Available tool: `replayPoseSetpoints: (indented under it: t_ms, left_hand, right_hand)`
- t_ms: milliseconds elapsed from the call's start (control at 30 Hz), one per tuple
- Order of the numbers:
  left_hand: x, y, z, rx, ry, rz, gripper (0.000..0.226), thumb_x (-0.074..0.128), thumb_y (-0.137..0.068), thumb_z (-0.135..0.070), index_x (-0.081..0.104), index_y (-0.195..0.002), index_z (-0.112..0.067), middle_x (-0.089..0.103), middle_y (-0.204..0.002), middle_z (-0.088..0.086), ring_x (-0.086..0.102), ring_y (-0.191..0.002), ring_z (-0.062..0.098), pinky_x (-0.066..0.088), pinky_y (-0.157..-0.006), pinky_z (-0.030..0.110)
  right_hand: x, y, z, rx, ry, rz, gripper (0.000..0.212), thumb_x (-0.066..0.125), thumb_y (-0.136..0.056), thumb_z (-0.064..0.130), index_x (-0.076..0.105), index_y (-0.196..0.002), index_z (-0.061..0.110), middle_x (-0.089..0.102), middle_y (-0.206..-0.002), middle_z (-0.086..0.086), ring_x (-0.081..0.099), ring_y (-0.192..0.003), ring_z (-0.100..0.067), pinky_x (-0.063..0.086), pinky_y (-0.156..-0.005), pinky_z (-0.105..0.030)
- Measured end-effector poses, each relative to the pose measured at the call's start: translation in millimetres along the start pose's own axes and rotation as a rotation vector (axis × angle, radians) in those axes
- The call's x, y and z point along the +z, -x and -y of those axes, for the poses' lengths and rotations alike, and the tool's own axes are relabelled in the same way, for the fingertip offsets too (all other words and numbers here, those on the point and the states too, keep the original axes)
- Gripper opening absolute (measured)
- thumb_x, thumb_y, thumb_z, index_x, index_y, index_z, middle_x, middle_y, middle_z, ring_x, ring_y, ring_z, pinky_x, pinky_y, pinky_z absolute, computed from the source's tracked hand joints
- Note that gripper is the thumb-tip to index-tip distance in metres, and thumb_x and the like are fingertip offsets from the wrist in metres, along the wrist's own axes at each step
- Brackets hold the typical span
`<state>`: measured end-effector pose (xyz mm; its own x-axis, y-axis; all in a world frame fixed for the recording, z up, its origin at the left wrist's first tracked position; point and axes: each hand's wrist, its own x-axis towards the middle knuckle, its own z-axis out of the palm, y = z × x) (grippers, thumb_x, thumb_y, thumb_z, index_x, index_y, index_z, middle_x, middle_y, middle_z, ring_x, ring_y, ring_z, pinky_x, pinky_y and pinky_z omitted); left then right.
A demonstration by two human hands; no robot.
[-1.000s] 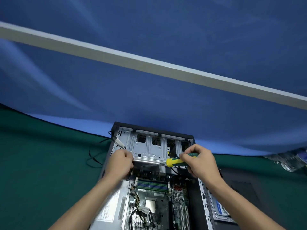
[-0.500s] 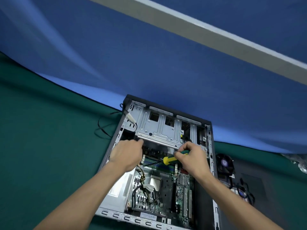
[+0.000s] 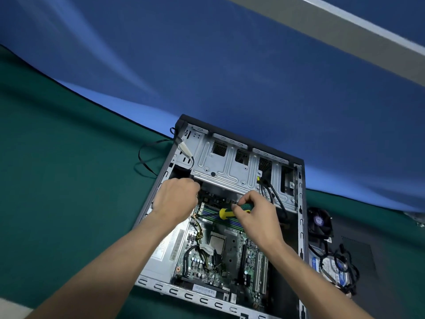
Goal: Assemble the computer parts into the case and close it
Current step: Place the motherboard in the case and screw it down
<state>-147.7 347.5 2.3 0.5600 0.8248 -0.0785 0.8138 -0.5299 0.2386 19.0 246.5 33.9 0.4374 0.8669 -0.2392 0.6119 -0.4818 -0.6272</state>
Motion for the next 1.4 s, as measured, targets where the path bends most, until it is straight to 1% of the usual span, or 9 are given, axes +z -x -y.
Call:
replayPoseSetpoints:
  t_ms: [100,333,600,800,933,1067,1200,1333,1400]
  left_hand:
    - [1,-1,1,-0.006,0.002,-0.008,0.018,0.046,-0.083,-0.009,0.056,-0.071,-0.017,0.062,-0.075,0.000,0.053,-0.063,0.022,0.038,-0.058,0.031]
    - [-1,-1,0,-0.035,0.029,-0.005,0.019,0.044,-0.080,-0.006,0.043,-0.064,-0.017,0.049,-0.070,-0.003,0.047,-0.063,0.023,0.036,-0.060,0.032]
    - [0,-1,-1,-0.037,0.035,0.001,0.020,0.044,-0.078,-0.004,0.046,-0.063,-0.016,0.052,-0.066,-0.001,0.048,-0.061,0.022,0.040,-0.060,0.032]
    - [-2,-1,-2,-0.043,0.004,0.001,0.020,0.044,-0.080,-0.007,0.042,-0.063,-0.018,0.049,-0.069,-0.002,0.045,-0.063,0.023,0.032,-0.060,0.031]
    - [-5,-1,-2,-0.063,-0.004,-0.002,0.023,0.046,-0.081,-0.010,0.036,-0.062,-0.019,0.061,-0.078,0.003,0.041,-0.065,0.024,0.028,-0.059,0.031]
    - [-7,0,-4,-0.073,-0.005,-0.008,0.016,0.047,-0.080,-0.011,0.042,-0.067,-0.018,0.065,-0.085,0.005,0.042,-0.067,0.025,0.029,-0.061,0.032]
    - [-7,2,-5,-0.072,-0.001,-0.012,0.012,0.048,-0.081,-0.013,0.048,-0.071,-0.021,0.066,-0.086,0.005,0.053,-0.074,0.027,0.030,-0.061,0.032]
    - [-8,1,-4,-0.089,0.018,-0.028,0.014,0.049,-0.081,-0.013,0.047,-0.070,-0.020,0.065,-0.083,0.005,0.057,-0.074,0.028,0.031,-0.060,0.031]
    - [-8,1,-4,-0.094,0.037,-0.054,0.013,0.049,-0.082,-0.012,0.050,-0.070,-0.018,0.066,-0.082,0.005,0.059,-0.075,0.027,0.032,-0.059,0.030]
  right_hand:
    - [2,3,0,-0.040,0.041,-0.008,0.022,0.066,-0.087,0.030,0.048,-0.074,0.028,0.054,-0.080,0.011,0.049,-0.065,-0.005,0.034,-0.053,-0.018]
    - [2,5,5,-0.096,0.076,0.002,0.021,0.066,-0.088,0.030,0.048,-0.076,0.029,0.053,-0.081,0.013,0.049,-0.070,-0.003,0.034,-0.056,-0.017]
    - [7,14,10,-0.212,0.207,0.038,0.015,0.061,-0.090,0.035,0.048,-0.085,0.028,0.047,-0.086,0.017,0.048,-0.073,-0.001,0.033,-0.060,-0.015]
    - [10,13,22,-0.268,0.301,0.060,0.015,0.056,-0.092,0.037,0.045,-0.089,0.028,0.046,-0.092,0.013,0.048,-0.076,-0.012,0.035,-0.065,-0.026]
    - [12,8,35,-0.315,0.356,0.081,0.015,0.056,-0.092,0.035,0.043,-0.089,0.026,0.045,-0.092,0.010,0.050,-0.078,-0.016,0.039,-0.068,-0.029]
    - [13,1,47,-0.342,0.412,0.116,0.014,0.055,-0.092,0.033,0.047,-0.090,0.022,0.048,-0.094,0.004,0.051,-0.075,-0.020,0.040,-0.070,-0.031]
    - [10,-11,65,-0.298,0.463,0.220,0.019,0.060,-0.088,0.030,0.051,-0.099,0.018,0.053,-0.102,-0.003,0.056,-0.089,-0.026,0.047,-0.075,-0.035]
    - [7,-19,84,-0.222,0.419,0.393,0.030,0.059,-0.083,0.027,0.039,-0.104,0.019,0.047,-0.104,-0.005,0.052,-0.089,-0.028,0.040,-0.071,-0.033]
    - [10,-20,87,-0.241,0.457,0.360,0.025,0.054,-0.090,0.026,0.042,-0.108,0.014,0.052,-0.106,-0.011,0.054,-0.092,-0.032,0.035,-0.069,-0.031]
